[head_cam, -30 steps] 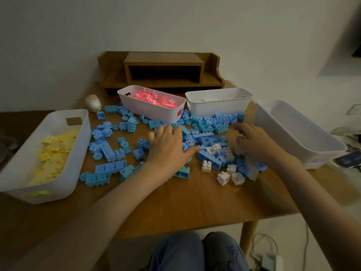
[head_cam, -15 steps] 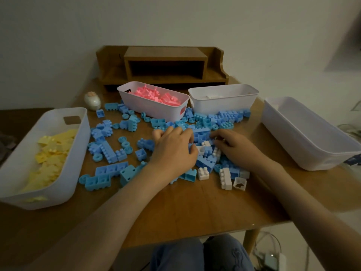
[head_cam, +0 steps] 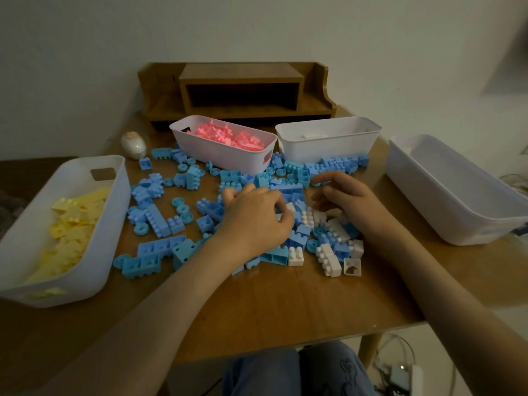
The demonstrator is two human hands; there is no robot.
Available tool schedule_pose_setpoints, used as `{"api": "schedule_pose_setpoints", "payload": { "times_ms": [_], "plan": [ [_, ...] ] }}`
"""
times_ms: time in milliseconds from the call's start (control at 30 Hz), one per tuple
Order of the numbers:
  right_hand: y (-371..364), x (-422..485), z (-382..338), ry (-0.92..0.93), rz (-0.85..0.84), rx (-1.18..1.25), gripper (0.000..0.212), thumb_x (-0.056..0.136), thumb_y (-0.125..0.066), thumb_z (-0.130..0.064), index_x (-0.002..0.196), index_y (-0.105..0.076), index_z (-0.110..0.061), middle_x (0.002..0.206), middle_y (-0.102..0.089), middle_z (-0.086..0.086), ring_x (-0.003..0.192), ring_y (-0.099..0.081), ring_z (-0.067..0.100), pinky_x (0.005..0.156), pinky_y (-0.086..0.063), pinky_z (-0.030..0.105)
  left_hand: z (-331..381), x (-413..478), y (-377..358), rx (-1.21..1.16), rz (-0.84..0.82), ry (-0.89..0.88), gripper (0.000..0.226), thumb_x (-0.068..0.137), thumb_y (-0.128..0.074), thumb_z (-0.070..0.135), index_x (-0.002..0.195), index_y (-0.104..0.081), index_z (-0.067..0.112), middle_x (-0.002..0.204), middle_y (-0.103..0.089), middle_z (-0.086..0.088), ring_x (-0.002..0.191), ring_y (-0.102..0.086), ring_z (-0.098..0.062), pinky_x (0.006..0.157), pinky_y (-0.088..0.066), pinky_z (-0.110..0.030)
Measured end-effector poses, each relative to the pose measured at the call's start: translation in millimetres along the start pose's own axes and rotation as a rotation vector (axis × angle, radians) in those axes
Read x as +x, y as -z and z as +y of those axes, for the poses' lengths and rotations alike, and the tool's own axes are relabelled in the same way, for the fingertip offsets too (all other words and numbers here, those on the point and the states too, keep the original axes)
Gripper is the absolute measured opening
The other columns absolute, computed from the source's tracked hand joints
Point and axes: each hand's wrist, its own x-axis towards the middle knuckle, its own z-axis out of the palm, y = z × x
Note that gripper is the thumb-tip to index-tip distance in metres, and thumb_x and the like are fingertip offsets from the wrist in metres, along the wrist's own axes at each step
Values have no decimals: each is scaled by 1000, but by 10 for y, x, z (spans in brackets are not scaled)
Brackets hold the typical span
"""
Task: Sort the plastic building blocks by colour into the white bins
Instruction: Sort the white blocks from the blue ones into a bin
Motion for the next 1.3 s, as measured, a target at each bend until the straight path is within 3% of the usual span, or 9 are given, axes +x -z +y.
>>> {"api": "schedule_pose_setpoints", "payload": {
  "times_ms": [200, 300, 433, 567, 700, 867, 967, 1100, 1300],
  "plan": [
    [109, 4, 112, 33, -139, -545, 21, 89, -54, -14, 109, -55, -21, 108, -50, 3, 99, -50, 16, 83, -41, 26, -39, 28, 45, 61, -80, -7, 21, 93, -45, 40, 96, -64, 33, 87, -56, 16, 104, -38, -11, 76, -11, -34],
    [89, -1, 85, 70, -174, -582, 16, 92, -53, -19, 106, -57, -25, 106, -46, -2, 97, -47, 11, 84, -37, 26, -48, 32, 45, 62, -81, -18, 21, 93, -44, 46, 94, -62, 37, 88, -61, 16, 97, -34, -8, 67, -6, -32],
    [66, -28, 67, 129, -231, -623, 20, 95, -48, -28, 113, -52, -37, 97, -39, -22, 91, -41, -2, 82, -33, 22, -62, 28, 30, 21, -49, -10, 16, 94, -47, 43, 89, -61, 37, 82, -61, 15, 96, -35, -6, 69, -7, -31],
    [67, -35, 51, 116, -299, -646, 27, 91, -51, -39, 118, -53, -40, 108, -41, -15, 104, -39, 5, 89, -36, 24, -56, 35, 20, 0, -37, -25, 9, 94, -47, 33, 90, -54, 37, 82, -60, 14, 97, -40, -6, 74, -9, -30],
    [55, -21, 46, 127, -277, -612, 15, 88, -56, -39, 103, -55, -38, 100, -42, -25, 96, -42, 0, 80, -36, 18, -69, 49, 31, -13, -12, -24, 22, 93, -44, 27, 110, -51, 40, 86, -62, 17, 104, -41, -4, 81, -9, -30],
    [40, -8, 73, 117, -130, -540, 3, 92, -52, -31, 90, -54, -29, 90, -56, -9, 83, -53, 8, 72, -44, 26, -78, 81, 77, 94, -98, -38, 42, 95, -40, 31, 134, -39, 46, 96, -42, 16, 118, -35, -12, 94, -12, -38],
    [59, -7, 69, 132, -112, -547, 3, 92, -53, -30, 93, -55, -27, 91, -58, -8, 84, -54, 9, 76, -47, 30, -63, 74, 71, 128, -122, -36, 35, 95, -38, 32, 125, -49, 47, 94, -35, 12, 119, -33, -15, 99, -11, -41],
    [81, -20, 28, 96, -247, -627, 21, 84, -62, -39, 104, -57, -31, 97, -45, -21, 90, -46, 1, 76, -39, 16, -62, 72, 66, 129, -101, -17, 27, 95, -39, 32, 113, -57, 40, 92, -39, 14, 116, -37, -15, 95, -10, -39],
    [75, -3, 69, 114, -79, -654, 21, 91, -55, -32, 111, -58, -27, 104, -54, -9, 95, -53, 9, 80, -43, 22, -91, 64, 49, 86, -13, 27, 19, 93, -42, 27, 95, -59, 36, 71, -45, 15, 101, -42, -9, 95, -10, -37]
  ]
}}
